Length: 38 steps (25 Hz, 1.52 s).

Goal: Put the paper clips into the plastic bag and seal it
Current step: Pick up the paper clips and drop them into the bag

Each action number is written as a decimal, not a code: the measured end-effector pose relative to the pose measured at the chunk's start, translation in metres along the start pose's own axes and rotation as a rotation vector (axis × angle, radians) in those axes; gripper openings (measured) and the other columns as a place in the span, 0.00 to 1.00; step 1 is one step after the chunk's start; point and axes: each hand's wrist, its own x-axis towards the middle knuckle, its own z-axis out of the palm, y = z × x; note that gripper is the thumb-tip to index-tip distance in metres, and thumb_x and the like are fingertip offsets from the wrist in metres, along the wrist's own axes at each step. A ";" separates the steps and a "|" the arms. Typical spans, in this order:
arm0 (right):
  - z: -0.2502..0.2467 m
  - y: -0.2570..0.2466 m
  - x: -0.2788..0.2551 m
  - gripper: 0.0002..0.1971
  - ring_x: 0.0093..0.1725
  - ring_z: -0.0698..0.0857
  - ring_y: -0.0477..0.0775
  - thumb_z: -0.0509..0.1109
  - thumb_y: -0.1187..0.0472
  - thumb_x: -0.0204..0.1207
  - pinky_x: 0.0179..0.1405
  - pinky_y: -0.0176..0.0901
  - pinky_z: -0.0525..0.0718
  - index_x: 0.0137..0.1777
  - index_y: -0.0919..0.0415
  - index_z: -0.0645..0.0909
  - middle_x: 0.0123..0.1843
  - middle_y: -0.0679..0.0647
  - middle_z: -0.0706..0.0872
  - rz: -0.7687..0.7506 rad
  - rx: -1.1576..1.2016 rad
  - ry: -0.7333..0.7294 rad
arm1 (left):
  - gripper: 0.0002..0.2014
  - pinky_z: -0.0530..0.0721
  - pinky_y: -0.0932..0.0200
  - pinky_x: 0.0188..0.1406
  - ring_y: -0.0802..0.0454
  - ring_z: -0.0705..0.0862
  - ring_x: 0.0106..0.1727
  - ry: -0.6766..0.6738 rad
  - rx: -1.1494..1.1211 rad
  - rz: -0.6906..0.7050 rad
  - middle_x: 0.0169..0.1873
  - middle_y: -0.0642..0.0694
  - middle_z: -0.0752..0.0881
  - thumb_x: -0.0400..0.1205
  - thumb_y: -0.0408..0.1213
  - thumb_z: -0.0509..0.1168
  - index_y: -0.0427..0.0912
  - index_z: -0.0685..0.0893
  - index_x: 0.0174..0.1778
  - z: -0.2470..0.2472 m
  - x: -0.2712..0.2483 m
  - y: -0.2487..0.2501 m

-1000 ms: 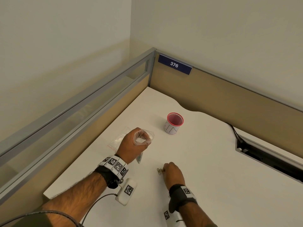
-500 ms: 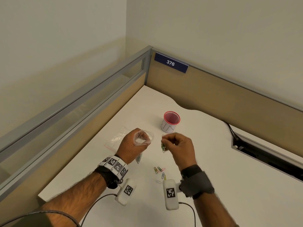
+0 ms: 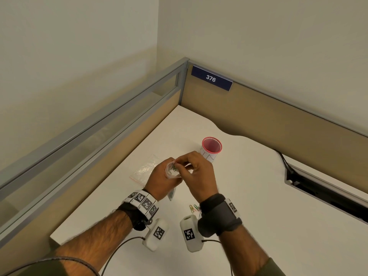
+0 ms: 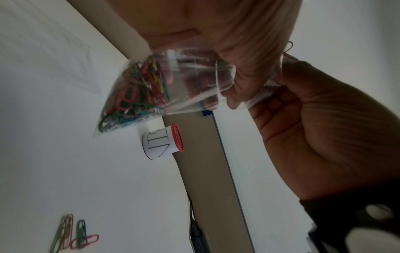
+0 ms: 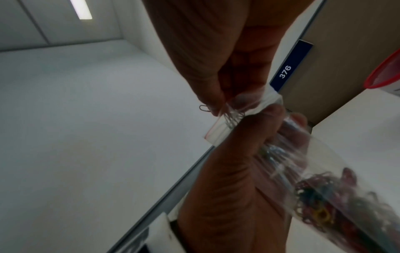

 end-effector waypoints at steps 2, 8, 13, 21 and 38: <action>-0.002 0.001 -0.005 0.04 0.46 0.83 0.47 0.71 0.60 0.77 0.46 0.41 0.86 0.49 0.54 0.87 0.45 0.47 0.86 -0.053 -0.057 -0.018 | 0.12 0.87 0.47 0.48 0.41 0.89 0.46 0.001 0.016 0.006 0.42 0.37 0.89 0.75 0.30 0.77 0.34 0.83 0.51 -0.001 -0.001 -0.001; -0.020 0.029 -0.012 0.09 0.45 0.83 0.43 0.69 0.70 0.76 0.48 0.30 0.81 0.47 0.56 0.87 0.45 0.47 0.86 0.016 -0.086 0.165 | 0.08 0.83 0.59 0.58 0.53 0.88 0.52 -0.038 -0.074 0.027 0.44 0.48 0.90 0.74 0.29 0.74 0.44 0.85 0.46 -0.004 -0.004 -0.002; 0.001 0.122 -0.050 0.14 0.60 0.82 0.54 0.64 0.68 0.78 0.62 0.43 0.80 0.58 0.55 0.84 0.59 0.53 0.83 0.397 -0.408 -0.212 | 0.08 0.83 0.53 0.60 0.49 0.88 0.52 -0.022 -0.124 0.011 0.43 0.45 0.89 0.71 0.34 0.73 0.41 0.85 0.44 -0.007 -0.004 -0.008; 0.037 0.137 -0.085 0.12 0.60 0.80 0.57 0.61 0.65 0.80 0.59 0.40 0.77 0.58 0.58 0.83 0.60 0.56 0.80 0.442 -0.506 -0.418 | 0.06 0.83 0.55 0.59 0.50 0.88 0.51 -0.020 -0.115 0.019 0.42 0.46 0.89 0.74 0.28 0.74 0.38 0.84 0.44 -0.009 -0.005 -0.009; 0.035 0.143 -0.069 0.11 0.58 0.81 0.52 0.70 0.62 0.76 0.58 0.37 0.77 0.58 0.55 0.85 0.57 0.51 0.82 0.383 -0.382 -0.314 | 0.09 0.84 0.55 0.60 0.46 0.88 0.55 0.018 -0.137 0.017 0.47 0.40 0.90 0.73 0.33 0.74 0.36 0.84 0.46 -0.022 -0.002 -0.008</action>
